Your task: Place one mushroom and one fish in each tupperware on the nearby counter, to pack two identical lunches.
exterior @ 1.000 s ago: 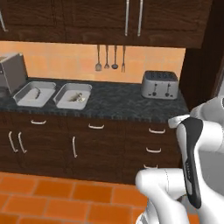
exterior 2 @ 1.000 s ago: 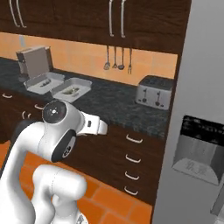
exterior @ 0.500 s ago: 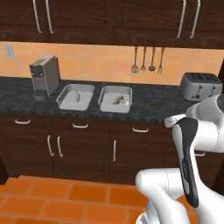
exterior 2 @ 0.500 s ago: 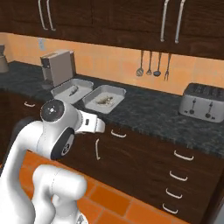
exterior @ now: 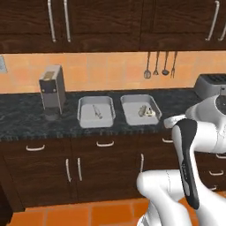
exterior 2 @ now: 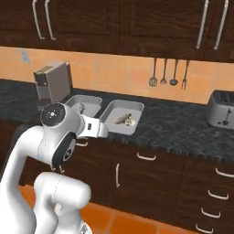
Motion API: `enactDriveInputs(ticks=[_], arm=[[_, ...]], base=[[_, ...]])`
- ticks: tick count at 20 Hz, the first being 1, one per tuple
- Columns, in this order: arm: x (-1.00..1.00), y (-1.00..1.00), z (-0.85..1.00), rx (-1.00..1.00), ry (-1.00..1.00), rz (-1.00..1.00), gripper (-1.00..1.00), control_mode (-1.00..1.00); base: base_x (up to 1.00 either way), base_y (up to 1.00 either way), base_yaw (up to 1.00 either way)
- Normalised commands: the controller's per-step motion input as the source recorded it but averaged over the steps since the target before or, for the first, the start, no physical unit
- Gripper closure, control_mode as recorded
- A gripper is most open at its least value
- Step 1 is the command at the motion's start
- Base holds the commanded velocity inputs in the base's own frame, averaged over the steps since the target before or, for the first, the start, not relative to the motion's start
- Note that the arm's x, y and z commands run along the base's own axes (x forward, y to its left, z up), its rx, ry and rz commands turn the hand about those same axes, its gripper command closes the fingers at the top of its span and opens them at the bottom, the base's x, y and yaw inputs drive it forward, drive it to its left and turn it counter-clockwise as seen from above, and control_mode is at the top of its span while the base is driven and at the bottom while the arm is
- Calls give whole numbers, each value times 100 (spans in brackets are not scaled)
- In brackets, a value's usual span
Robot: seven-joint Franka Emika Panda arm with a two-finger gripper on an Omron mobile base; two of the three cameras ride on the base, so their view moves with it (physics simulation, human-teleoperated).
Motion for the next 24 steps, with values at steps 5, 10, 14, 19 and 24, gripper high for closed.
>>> enactDriveInputs(ticks=[5, 10, 14, 19, 24], arm=[[0, 0, 0, 0, 0, 0, 100, 100], [0, 0, 0, 0, 0, 0, 100, 100], [1, 0, -35, 0, 7, -1, 100, -100], [64, 3, -74, -7, 42, -5, 100, -100], [86, -1, -51, 0, 36, 0, 100, -100]], base=[[99, 98, -9], [87, 77, 0], [32, 15, 0], [0, 0, 0], [0, 0, 0]])
